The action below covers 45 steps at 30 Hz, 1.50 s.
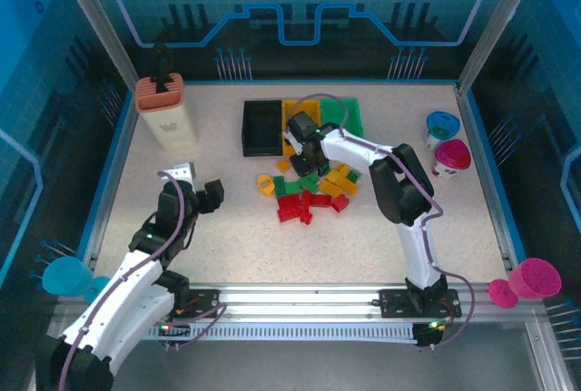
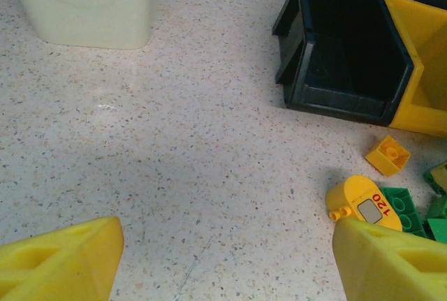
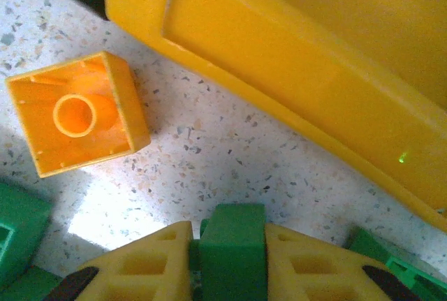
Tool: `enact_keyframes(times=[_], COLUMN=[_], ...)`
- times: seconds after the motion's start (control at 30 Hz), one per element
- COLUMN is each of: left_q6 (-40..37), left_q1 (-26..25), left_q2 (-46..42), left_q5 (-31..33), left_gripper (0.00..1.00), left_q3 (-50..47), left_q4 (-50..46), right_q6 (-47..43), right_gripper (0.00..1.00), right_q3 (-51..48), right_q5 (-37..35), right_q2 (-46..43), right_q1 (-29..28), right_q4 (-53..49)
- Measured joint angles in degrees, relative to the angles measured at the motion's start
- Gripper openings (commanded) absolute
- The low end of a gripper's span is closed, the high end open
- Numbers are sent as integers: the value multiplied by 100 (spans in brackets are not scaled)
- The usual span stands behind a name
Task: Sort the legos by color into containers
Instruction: Pick up the lego from the center of the table, then place the lego in the container.
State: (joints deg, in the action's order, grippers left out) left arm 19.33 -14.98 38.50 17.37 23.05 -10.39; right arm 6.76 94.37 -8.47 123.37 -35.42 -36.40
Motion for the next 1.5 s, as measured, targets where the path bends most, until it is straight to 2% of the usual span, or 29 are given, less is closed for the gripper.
enact_keyframes(times=[0.17, 0.47, 0.67, 0.87, 0.9, 0.93, 0.97, 1.0, 1.13, 1.23, 1.5], left_q6=[0, -7, 0, 162, 199, 243, 304, 350, 564, 743, 1054], left_q1=[0, -24, -330, -1115, -1276, -1403, -1556, -1700, -2129, -2315, -2389], left_q2=[0, -33, -170, -74, 44, 157, 304, 446, 938, 1340, 2664], left_q5=[2, -2, 0, 83, 105, 129, 149, 173, 186, 87, -566], left_gripper=[79, 79, 78, 77, 77, 77, 77, 77, 78, 78, 78], left_q3=[0, -2, -2, 55, 118, 186, 267, 350, 632, 824, 1416], left_q4=[0, -2, -90, -273, -315, -345, -369, -385, -404, -380, -293], right_q6=[-42, -90, 20, 229, 247, 280, 334, 358, 380, 402, 487], right_gripper=[19, 18, 17, 17, 22, 31, 54, 65, 70, 70, 69], right_q3=[-155, -216, -212, 197, 367, 509, 691, 850, 1003, 704, -752], right_q5=[-44, -256, -157, -2, 4, 13, 28, 50, 52, 50, 79], right_q2=[-291, -1506, -1790, -1300, -1126, -986, -802, -647, -476, -710, -2068], right_q1=[-33, 37, 758, 1552, 1604, 1628, 1644, 1650, 1635, 1622, 1543], right_q4=[-7, 59, 321, 404, 409, 407, 407, 400, 407, 638, 1189])
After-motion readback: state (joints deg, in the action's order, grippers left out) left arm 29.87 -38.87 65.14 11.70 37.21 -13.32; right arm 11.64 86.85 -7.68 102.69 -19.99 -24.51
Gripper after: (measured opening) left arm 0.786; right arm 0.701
